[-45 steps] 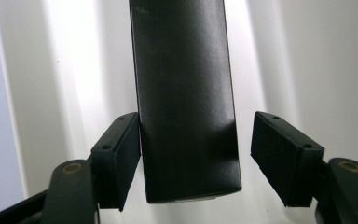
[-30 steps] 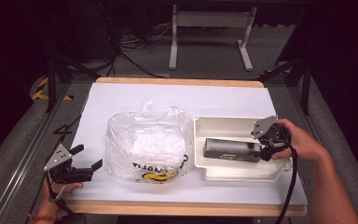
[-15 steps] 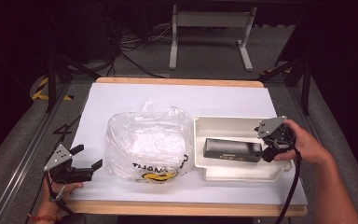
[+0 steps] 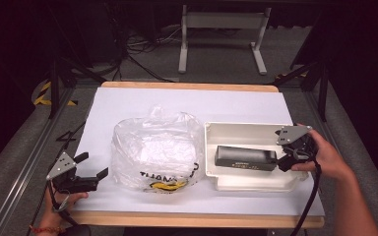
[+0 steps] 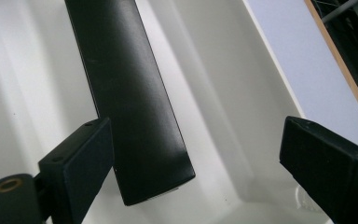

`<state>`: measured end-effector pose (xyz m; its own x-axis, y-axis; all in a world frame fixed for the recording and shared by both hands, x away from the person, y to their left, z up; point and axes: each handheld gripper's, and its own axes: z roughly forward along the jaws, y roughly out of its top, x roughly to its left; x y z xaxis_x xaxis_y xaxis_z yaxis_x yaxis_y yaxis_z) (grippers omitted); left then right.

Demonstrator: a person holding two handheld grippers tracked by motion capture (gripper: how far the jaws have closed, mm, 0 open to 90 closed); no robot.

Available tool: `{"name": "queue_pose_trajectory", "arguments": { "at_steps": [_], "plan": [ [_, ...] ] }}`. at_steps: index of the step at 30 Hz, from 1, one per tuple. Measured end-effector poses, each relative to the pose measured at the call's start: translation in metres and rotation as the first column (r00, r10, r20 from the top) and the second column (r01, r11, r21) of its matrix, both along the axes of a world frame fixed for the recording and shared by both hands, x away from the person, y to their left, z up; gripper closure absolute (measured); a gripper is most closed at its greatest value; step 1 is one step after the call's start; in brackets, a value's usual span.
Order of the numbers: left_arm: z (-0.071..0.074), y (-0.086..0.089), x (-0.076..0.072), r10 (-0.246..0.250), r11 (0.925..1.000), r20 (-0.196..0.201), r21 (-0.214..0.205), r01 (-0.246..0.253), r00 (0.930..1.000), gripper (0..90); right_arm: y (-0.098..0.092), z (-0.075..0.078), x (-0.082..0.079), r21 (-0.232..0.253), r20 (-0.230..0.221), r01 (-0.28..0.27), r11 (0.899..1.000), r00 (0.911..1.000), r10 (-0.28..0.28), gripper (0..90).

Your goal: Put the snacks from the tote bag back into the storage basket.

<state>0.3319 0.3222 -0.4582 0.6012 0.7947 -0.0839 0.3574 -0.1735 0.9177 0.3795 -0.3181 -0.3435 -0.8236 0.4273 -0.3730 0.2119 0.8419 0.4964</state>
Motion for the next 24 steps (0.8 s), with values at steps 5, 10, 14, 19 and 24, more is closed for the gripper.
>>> {"name": "queue_pose_trajectory", "arguments": {
  "at_steps": [5, 10, 14, 19, 24],
  "plan": [
    [0.0, 0.0, 0.0, -0.001, 1.0, -0.004, 0.007, 0.001, 1.0, 2.5, -0.006, -0.004, -0.005, 0.043, 0.027, 0.032, 0.999, 0.9991, -0.034, 9.9],
    [0.0, 0.0, 0.0, 0.0, 1.0, -0.006, 0.007, 0.0, 1.0, 2.5, -0.012, -0.007, -0.014, 0.085, 0.048, 0.053, 0.995, 0.9972, -0.057, 8.9],
    [0.0, 0.0, 0.0, 0.002, 1.0, -0.001, 0.004, -0.002, 1.0, 2.5, -0.015, -0.007, -0.02, 0.118, 0.07, 0.09, 0.989, 0.9927, -0.099, 8.4],
    [0.0, -0.001, 0.0, 0.002, 1.0, -0.001, 0.005, -0.002, 1.0, 2.5, -0.022, -0.007, -0.029, 0.167, 0.093, 0.117, 0.979, 0.9866, -0.134, 7.9],
    [0.0, -0.001, 0.0, 0.002, 1.0, -0.003, 0.007, -0.002, 1.0, 2.5, -0.028, -0.009, -0.035, 0.19, 0.097, 0.133, 0.973, 0.9833, -0.154, 7.6]
  ]
}}
